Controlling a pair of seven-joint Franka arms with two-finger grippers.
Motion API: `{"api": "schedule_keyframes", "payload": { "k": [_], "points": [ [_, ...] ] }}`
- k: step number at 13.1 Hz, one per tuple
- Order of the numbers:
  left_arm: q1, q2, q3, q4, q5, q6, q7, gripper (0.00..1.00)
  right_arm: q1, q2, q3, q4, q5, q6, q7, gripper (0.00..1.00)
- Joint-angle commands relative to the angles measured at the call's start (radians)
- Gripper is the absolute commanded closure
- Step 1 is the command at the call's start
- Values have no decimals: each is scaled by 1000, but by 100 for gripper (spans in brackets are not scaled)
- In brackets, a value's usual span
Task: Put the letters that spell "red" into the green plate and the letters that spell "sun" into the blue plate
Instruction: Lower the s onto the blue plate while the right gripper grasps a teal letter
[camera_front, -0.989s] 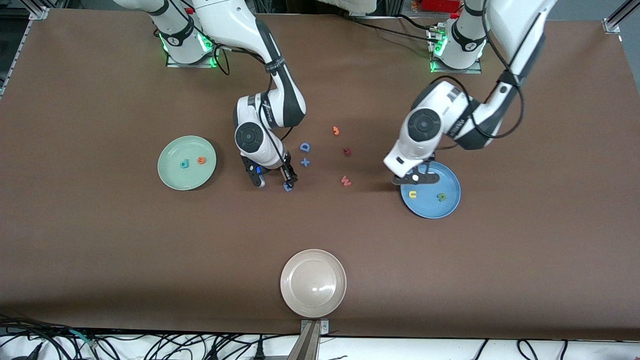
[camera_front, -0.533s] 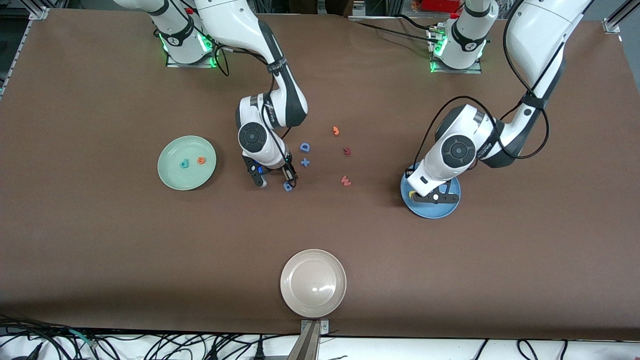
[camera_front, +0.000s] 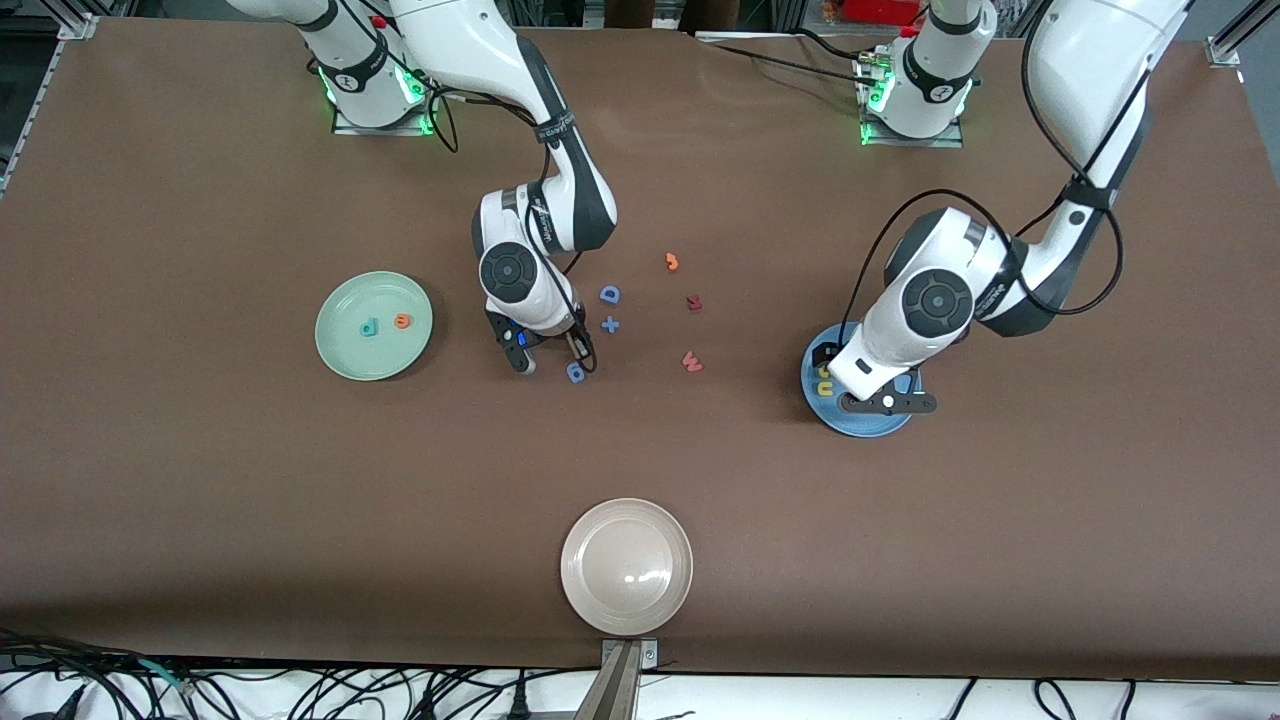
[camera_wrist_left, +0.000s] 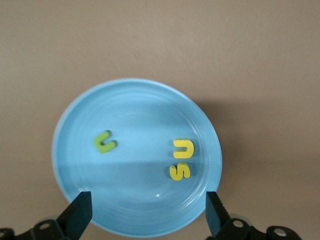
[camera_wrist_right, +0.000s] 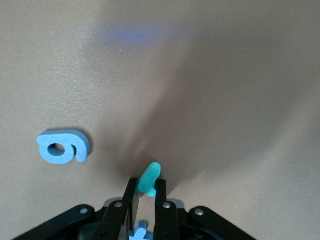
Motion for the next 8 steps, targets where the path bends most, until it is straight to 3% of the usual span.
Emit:
{"api": "schedule_keyframes", "payload": {
  "k": [1,5,8],
  "points": [
    [6,-61,-18,96,-16,-146,25,0,15,15,-12,5,-17,0,14,91],
    [8,-79,-91,403,-24,-477,22,0,15,-34,-73,33,-114,-145,-1,91],
    [26,-102,-84,532,-120,-582,67,0,15,-65,-156,80,-142,-297,-75,91]
  ]
}}
